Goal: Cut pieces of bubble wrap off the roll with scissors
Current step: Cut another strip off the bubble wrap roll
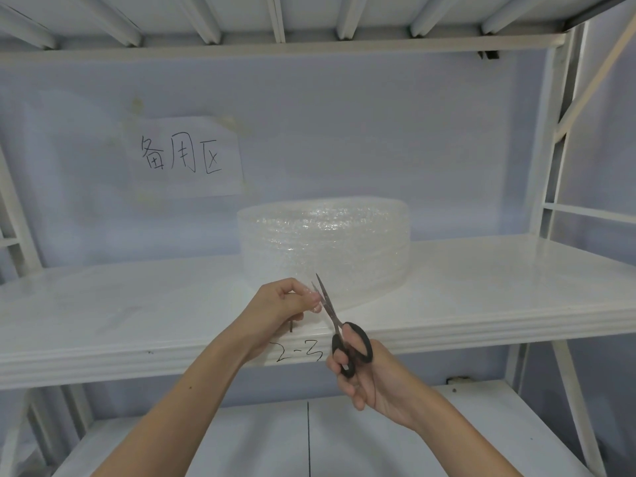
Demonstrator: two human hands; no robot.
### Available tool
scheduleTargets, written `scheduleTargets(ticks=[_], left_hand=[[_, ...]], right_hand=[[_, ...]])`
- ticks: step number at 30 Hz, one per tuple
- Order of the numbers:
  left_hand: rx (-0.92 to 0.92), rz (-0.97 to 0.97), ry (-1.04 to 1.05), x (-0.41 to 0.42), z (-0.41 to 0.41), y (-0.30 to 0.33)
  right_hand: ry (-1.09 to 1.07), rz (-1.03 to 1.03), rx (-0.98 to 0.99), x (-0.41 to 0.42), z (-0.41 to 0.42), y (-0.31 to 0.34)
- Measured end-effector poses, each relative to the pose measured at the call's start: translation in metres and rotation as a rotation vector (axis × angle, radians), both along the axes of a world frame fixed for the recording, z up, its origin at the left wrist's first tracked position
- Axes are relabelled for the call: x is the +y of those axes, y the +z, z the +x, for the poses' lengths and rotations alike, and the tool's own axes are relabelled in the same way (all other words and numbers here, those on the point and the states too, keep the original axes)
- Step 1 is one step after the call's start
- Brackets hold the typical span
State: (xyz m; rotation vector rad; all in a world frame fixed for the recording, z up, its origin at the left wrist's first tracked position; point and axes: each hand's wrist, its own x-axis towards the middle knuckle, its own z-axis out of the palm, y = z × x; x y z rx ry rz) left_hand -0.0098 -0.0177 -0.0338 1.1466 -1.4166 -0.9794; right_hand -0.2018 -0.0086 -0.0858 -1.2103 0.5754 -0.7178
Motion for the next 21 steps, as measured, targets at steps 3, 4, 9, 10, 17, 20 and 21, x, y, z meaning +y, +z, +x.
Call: scheduleTargets(ticks=[3, 4, 9, 10, 17, 20, 21], left_hand=[[0.014, 0.000, -0.003, 0.0001, 0.0008, -0.0003], [0.019, 0.000, -0.005, 0.0003, 0.0008, -0.0002], [0.017, -0.008, 0.000, 0.0006, -0.0004, -0.0005], [0.015, -0.010, -0.001, 0.0007, -0.0004, -0.0004], [0.014, -0.011, -0.002, 0.0014, 0.0003, -0.0006], [0.020, -0.001, -0.004, 0.0035, 0.0002, 0.0004], [0.023, -0.006, 0.001, 0.0038, 0.0000, 0.0004]], right_hand=[[-0.015, -0.028, 0.020, 0.0015, 0.0004, 0.0030], [-0.025, -0.035, 0.022, 0.0023, 0.0005, 0.0031], [-0.050, -0.037, -0.002, 0.0070, 0.0015, 0.0011], [-0.051, -0.030, -0.011, 0.0075, 0.0017, 0.0008], [0.028, 0.037, 0.023, 0.0046, 0.0004, 0.0065], [0.054, 0.068, 0.016, 0.0048, -0.0041, 0.0069], [0.063, 0.082, 0.011, 0.0056, -0.0063, 0.0061]])
